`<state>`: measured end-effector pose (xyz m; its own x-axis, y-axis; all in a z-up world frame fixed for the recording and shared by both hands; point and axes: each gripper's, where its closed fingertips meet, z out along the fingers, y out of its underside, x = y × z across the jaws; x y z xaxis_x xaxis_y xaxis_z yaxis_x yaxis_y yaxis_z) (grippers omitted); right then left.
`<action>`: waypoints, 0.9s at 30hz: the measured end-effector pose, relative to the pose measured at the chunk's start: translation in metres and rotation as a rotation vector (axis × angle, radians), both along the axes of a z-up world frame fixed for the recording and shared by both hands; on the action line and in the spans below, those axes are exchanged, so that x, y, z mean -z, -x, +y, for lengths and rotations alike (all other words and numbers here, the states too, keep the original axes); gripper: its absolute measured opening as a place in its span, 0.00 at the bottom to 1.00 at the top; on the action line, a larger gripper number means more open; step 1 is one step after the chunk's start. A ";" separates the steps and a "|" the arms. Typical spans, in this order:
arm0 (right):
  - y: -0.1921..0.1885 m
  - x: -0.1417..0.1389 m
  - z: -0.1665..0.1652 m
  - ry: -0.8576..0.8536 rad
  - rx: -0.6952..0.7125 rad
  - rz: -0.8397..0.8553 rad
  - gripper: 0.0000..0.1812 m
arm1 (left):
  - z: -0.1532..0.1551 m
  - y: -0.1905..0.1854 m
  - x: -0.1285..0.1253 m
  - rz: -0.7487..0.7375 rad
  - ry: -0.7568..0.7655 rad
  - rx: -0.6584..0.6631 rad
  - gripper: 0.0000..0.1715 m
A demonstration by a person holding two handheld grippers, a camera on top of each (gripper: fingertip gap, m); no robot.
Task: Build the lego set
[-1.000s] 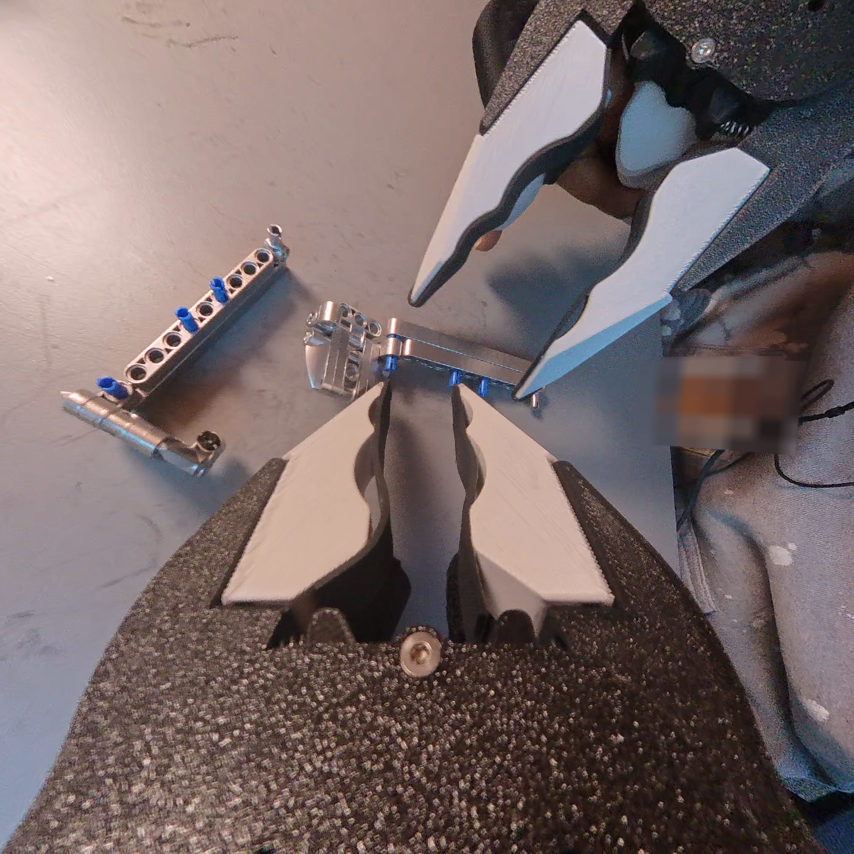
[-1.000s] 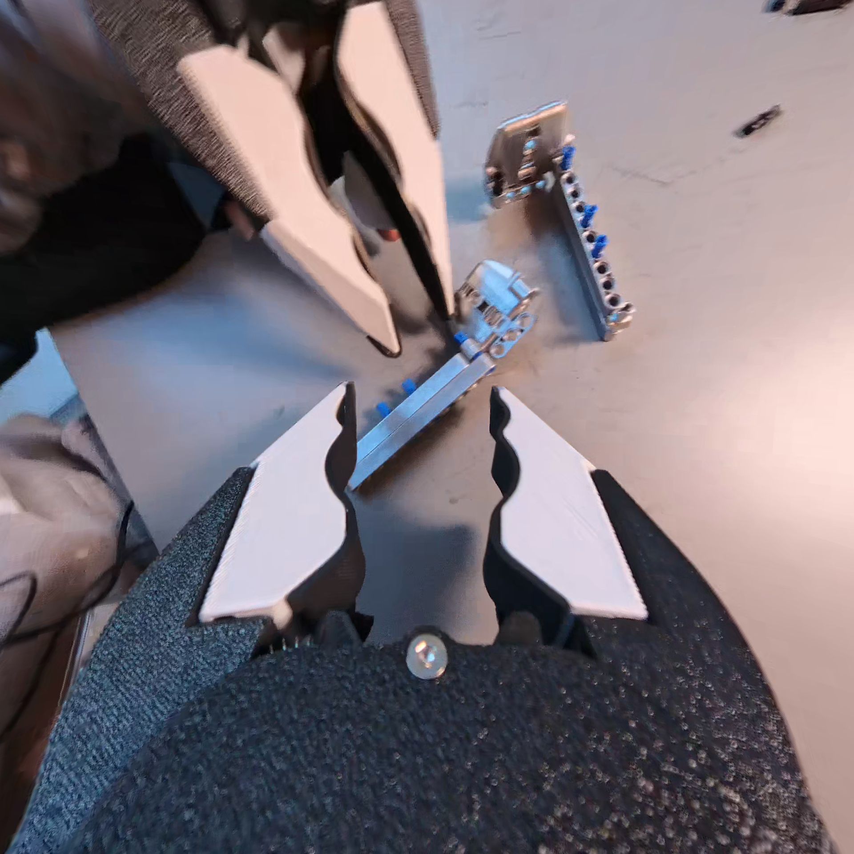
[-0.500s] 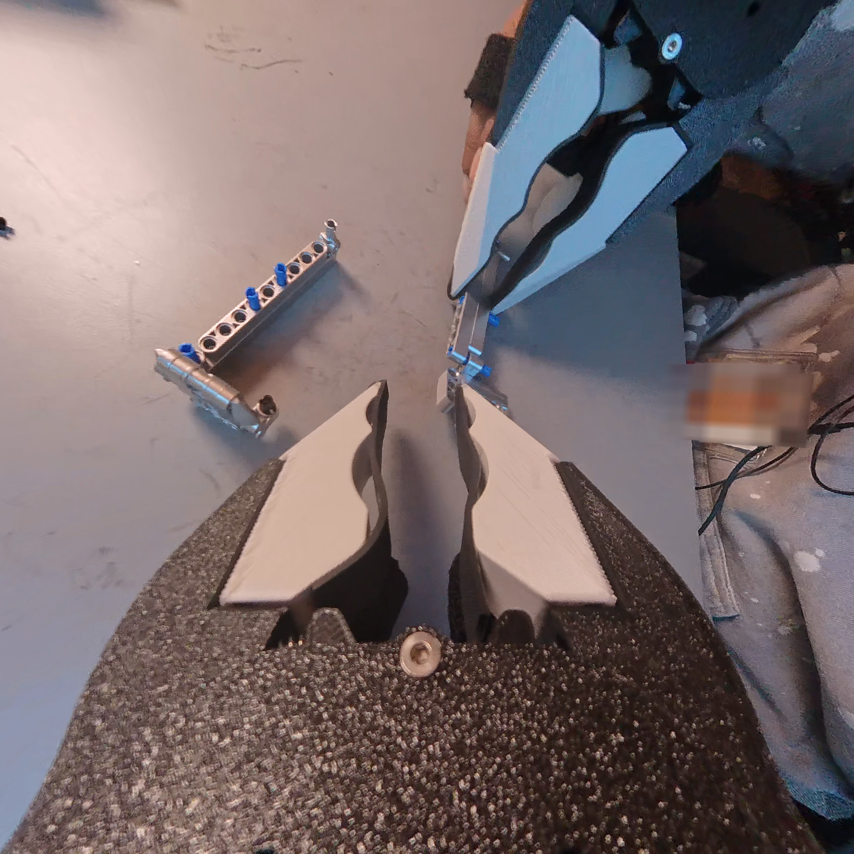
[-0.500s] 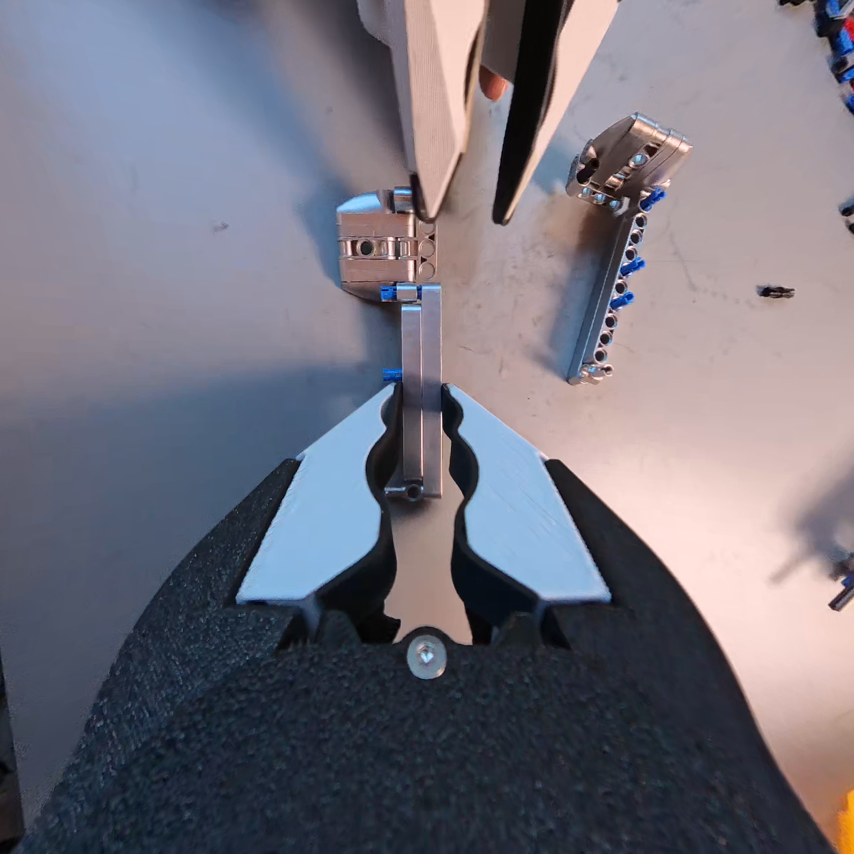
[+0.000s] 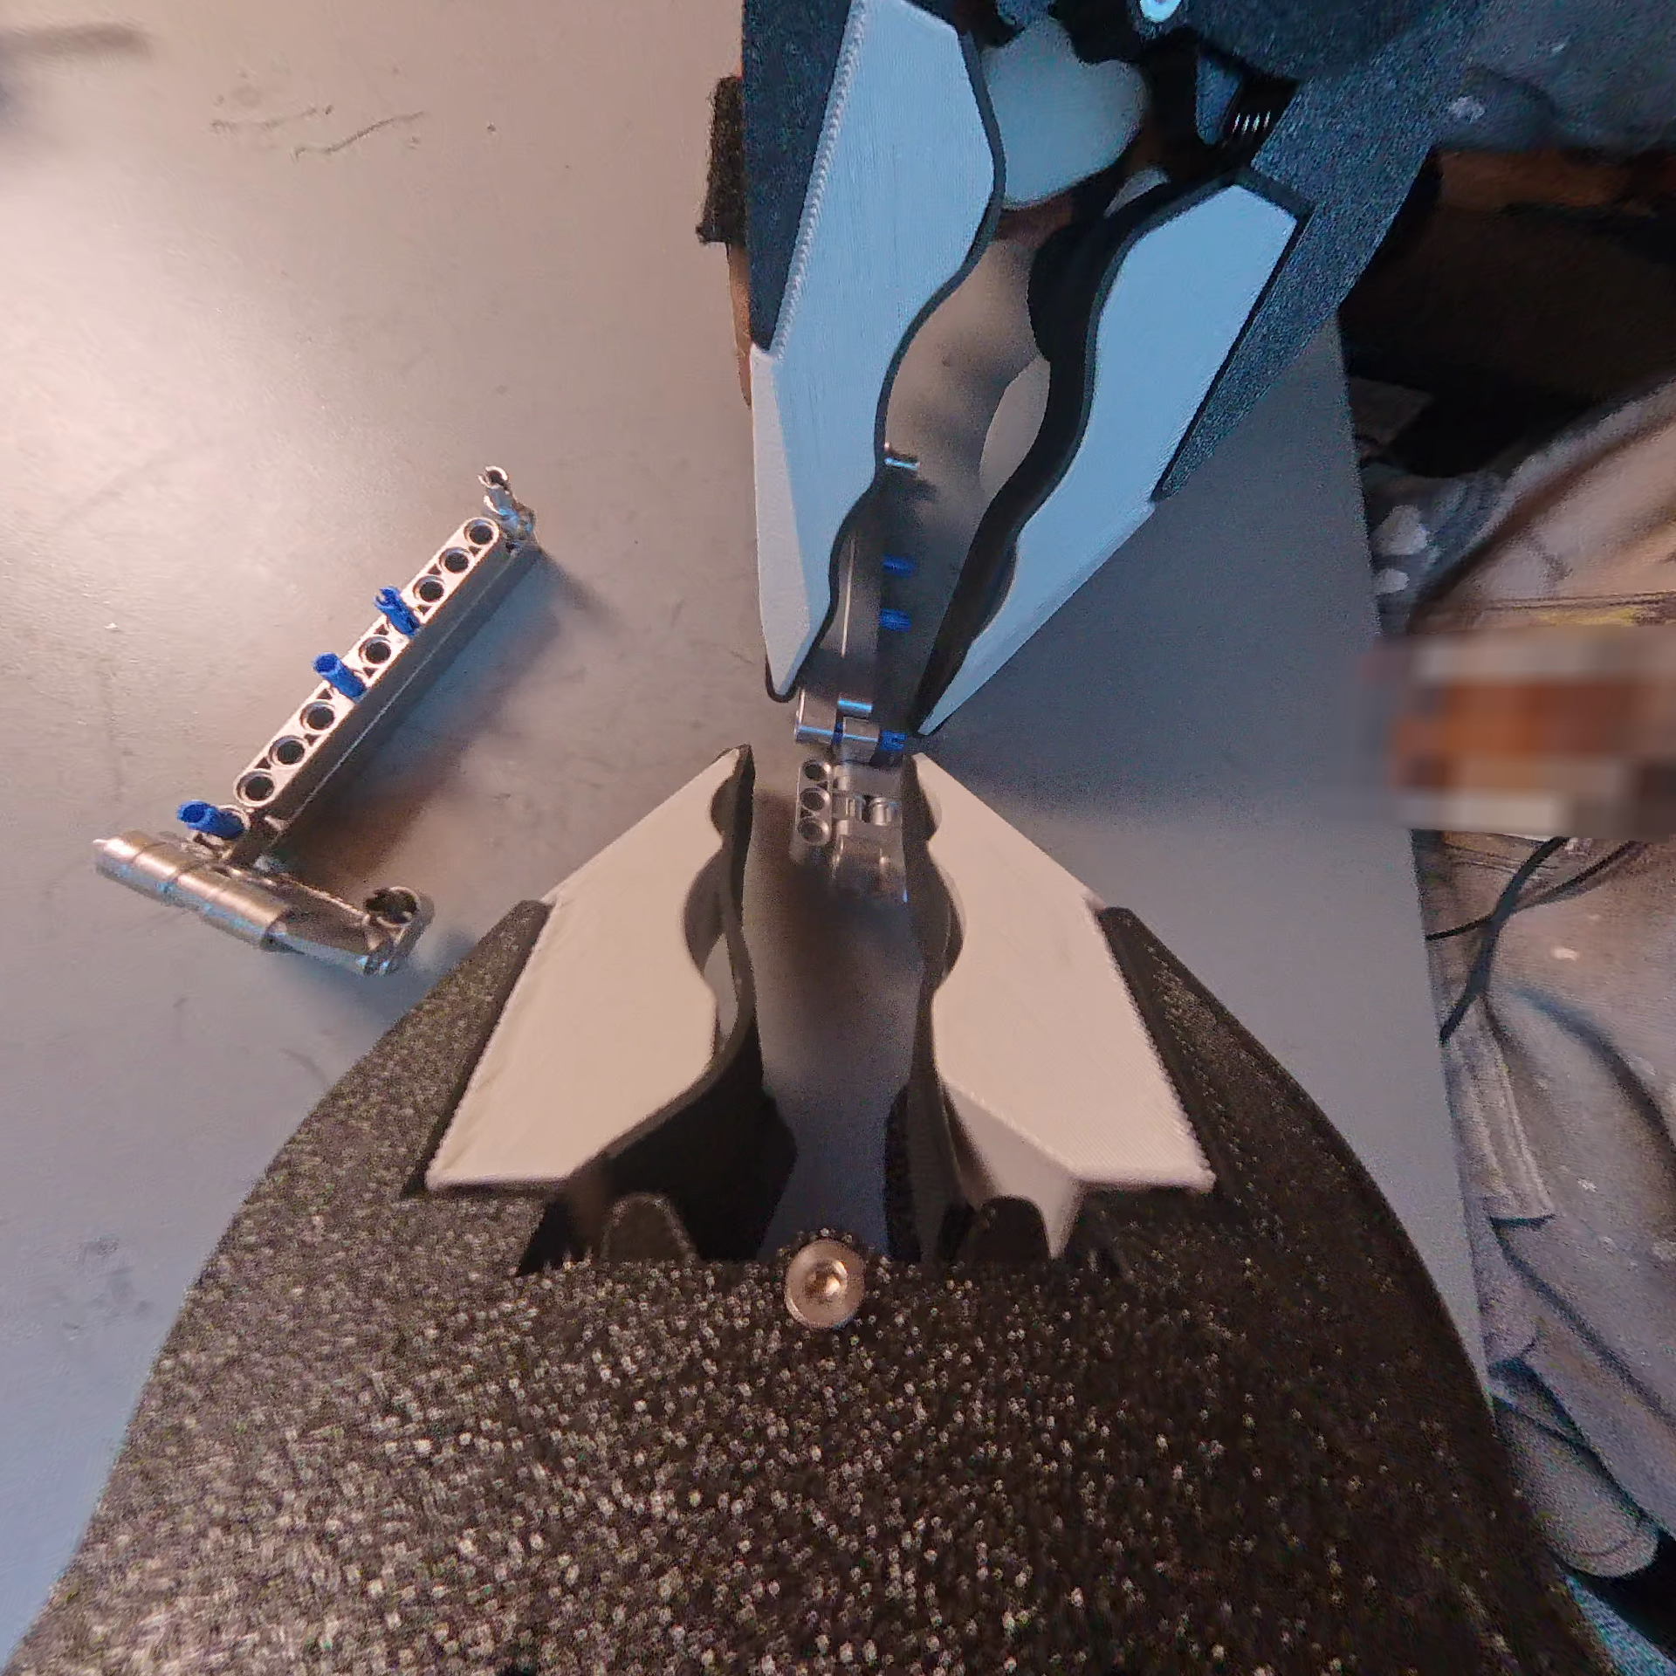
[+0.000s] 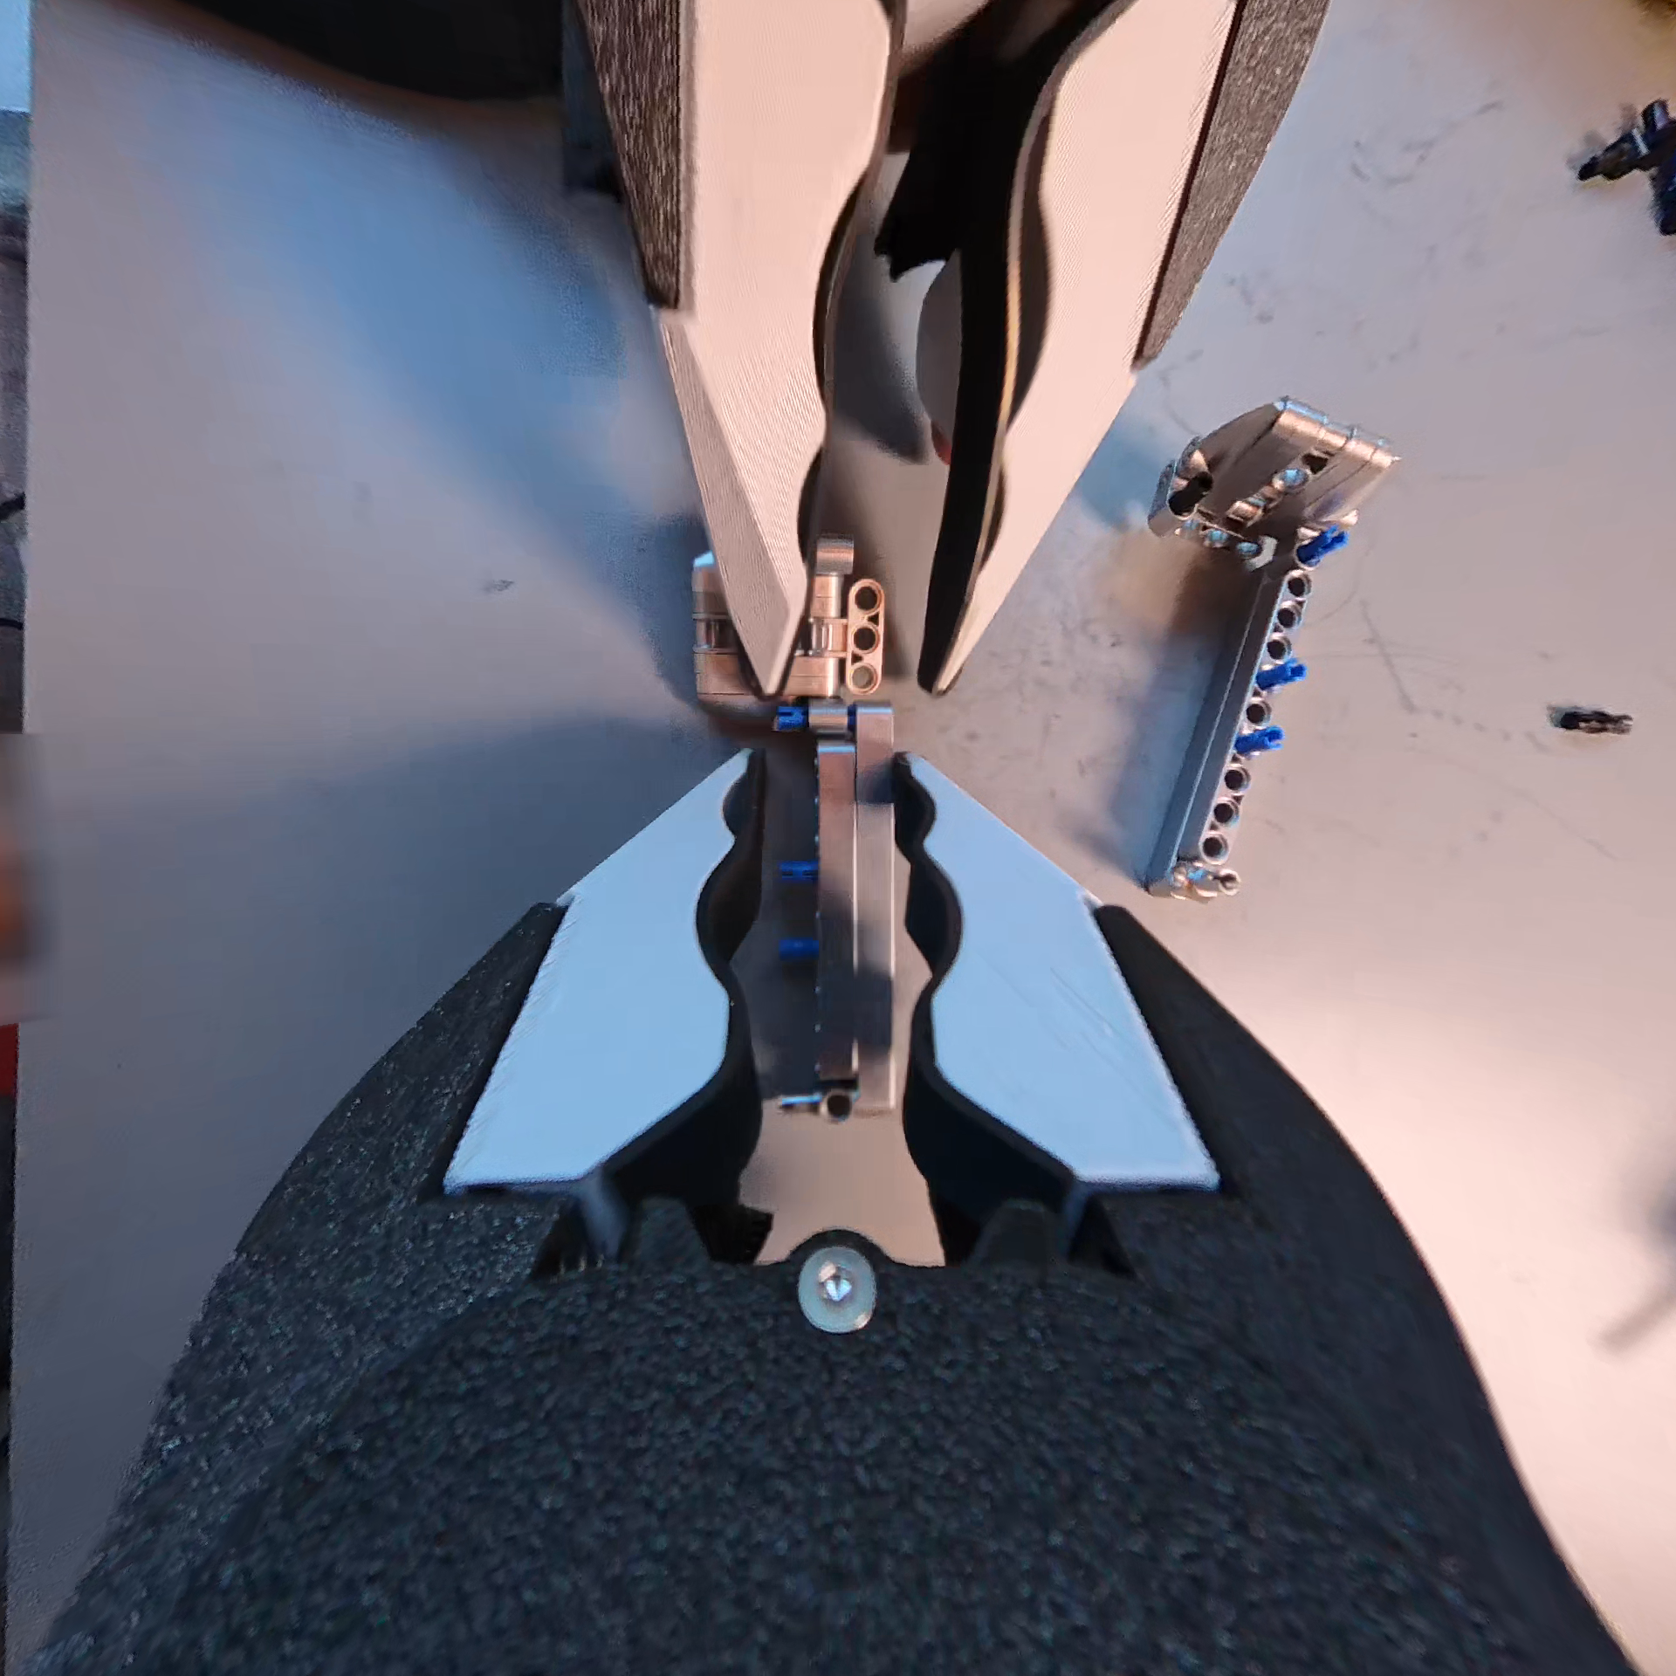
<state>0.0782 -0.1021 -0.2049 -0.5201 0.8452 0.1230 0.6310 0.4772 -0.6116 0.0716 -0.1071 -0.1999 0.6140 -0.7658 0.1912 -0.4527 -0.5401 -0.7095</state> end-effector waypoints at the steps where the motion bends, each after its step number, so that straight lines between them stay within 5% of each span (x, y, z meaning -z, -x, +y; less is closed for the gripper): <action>1: 0.000 0.001 0.000 -0.003 -0.010 -0.008 0.12 | 0.000 -0.001 0.001 0.014 -0.011 0.008 0.17; 27: -0.002 0.003 -0.004 0.089 -0.155 0.035 0.07 | -0.004 -0.013 0.000 0.046 -0.098 0.116 0.08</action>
